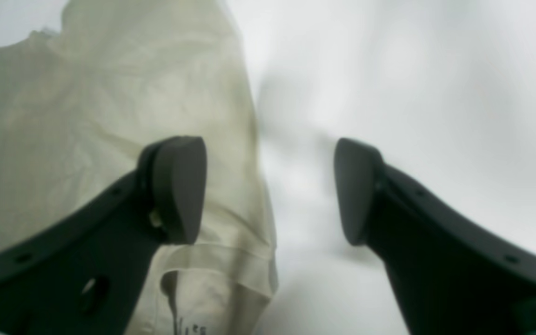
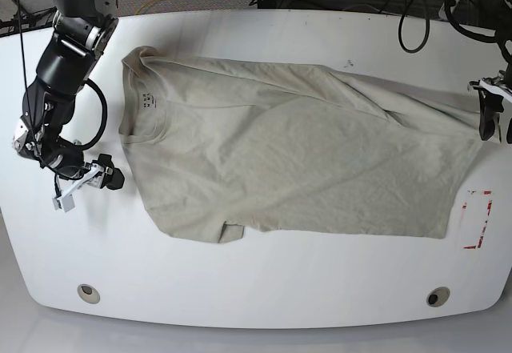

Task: Fold the T-shirt properly
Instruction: 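Release the right gripper and move it to the shirt's hem corner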

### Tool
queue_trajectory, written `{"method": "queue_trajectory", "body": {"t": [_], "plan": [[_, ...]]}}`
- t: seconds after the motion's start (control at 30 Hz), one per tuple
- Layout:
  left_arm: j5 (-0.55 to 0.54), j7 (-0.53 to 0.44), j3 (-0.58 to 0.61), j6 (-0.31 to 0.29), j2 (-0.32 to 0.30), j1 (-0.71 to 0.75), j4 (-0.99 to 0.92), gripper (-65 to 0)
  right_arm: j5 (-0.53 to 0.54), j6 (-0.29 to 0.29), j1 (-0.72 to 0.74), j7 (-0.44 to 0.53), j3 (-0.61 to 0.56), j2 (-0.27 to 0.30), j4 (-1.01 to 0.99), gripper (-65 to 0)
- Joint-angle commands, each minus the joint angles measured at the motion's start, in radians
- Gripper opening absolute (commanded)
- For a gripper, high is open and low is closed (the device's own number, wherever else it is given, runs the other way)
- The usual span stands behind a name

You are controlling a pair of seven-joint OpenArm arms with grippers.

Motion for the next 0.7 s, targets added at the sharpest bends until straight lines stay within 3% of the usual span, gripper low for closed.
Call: {"method": "queue_trajectory", "body": {"t": [0.0,0.1,0.3,0.57,0.67], "plan": [[-0.073,0.056,-0.027,0.006,-0.044,-0.001,0.018,-32.4,0.015,0.004,0.039,0.055,0.002,0.019,-0.031,-23.3],[-0.127,0.133,-0.032,0.006,-0.059,-0.001,0.018,-32.4,0.015,0.004,0.042,0.087,-0.030,0.019,-0.058,-23.5],[-0.116,0.147,-0.031,0.006,-0.062,0.000,0.018,-32.4,0.019,0.003,0.037,0.122,-0.112,0.007,-0.067,-23.5],[0.085,0.145,0.026,0.006,-0.056,-0.107,0.018,-32.4,0.007,-0.004,0.034,0.179,-0.113,-0.036,-0.078,-23.5],[0.183,0.145,0.046,0.006,-0.056,-0.153,0.018,-32.4,-0.050,0.001,0.042,0.219,-0.113,-0.056,-0.132,-23.5]]}}
